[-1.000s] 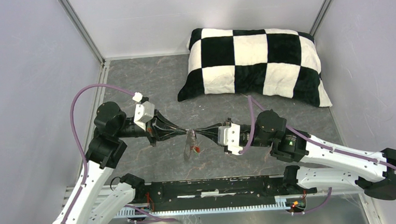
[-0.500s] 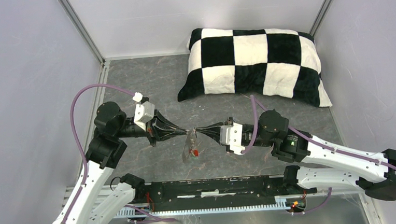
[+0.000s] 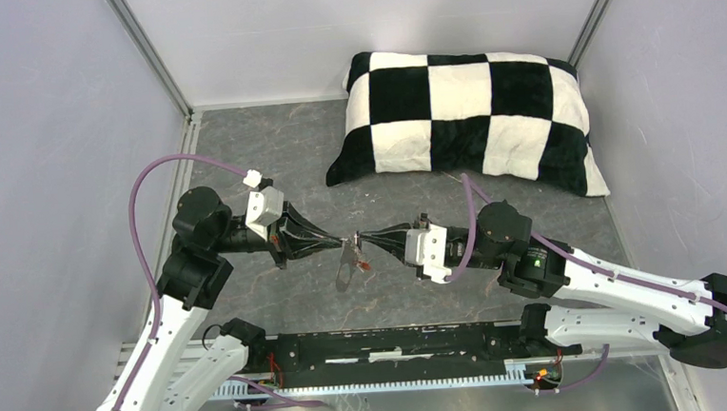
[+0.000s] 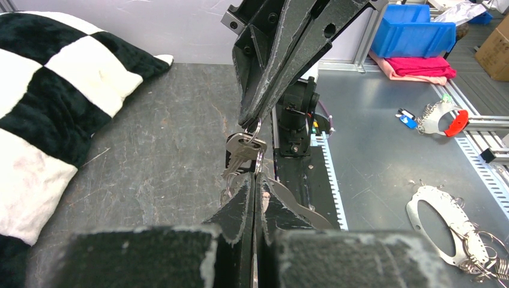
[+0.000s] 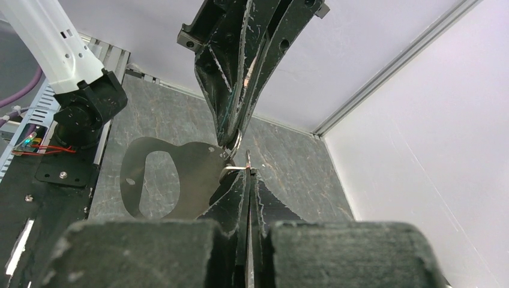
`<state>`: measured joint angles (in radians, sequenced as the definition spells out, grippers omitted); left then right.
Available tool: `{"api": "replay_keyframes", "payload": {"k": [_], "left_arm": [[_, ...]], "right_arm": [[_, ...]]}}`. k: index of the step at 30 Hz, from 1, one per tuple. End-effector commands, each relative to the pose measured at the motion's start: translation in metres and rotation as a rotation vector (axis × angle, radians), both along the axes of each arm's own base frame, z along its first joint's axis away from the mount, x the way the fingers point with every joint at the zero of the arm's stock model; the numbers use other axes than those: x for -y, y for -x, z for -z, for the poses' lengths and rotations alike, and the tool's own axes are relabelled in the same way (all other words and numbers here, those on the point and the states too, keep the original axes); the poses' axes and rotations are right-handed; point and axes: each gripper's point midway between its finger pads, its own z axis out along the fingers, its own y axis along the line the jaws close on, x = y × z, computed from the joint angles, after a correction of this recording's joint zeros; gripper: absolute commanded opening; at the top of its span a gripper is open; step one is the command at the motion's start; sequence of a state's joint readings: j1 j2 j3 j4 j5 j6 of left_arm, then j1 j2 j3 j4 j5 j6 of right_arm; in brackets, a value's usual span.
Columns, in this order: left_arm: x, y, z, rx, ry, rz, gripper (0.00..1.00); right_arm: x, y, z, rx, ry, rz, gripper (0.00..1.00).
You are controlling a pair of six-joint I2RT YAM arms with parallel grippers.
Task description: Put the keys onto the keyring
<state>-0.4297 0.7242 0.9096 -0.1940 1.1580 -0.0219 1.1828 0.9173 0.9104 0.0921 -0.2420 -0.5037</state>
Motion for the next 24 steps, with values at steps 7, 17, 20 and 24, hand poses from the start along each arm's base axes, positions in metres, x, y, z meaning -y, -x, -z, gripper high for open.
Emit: {"api": "replay_keyframes", "payload": {"k": [7, 17, 20, 24], "left_arm": [[-0.002, 0.003, -0.018, 0.083, 0.025, 0.001, 0.02], [-0.002, 0.001, -0.016, 0.087, 0.023, -0.015, 0.02], [-0.003, -0.004, -0.014, 0.094, 0.014, -0.045, 0.02], [-0.004, -0.010, -0.013, 0.103, 0.010, -0.084, 0.02]], "right_arm": [[-0.006, 0.002, 0.012, -0.025, 0.028, -0.019, 0.00], [-0.010, 0.004, 0.019, -0.060, 0.041, -0.035, 0.00], [-0.010, 0.004, 0.018, -0.061, 0.040, -0.034, 0.00], [-0.011, 0.003, 0.019, -0.065, 0.043, -0.028, 0.00]]}}
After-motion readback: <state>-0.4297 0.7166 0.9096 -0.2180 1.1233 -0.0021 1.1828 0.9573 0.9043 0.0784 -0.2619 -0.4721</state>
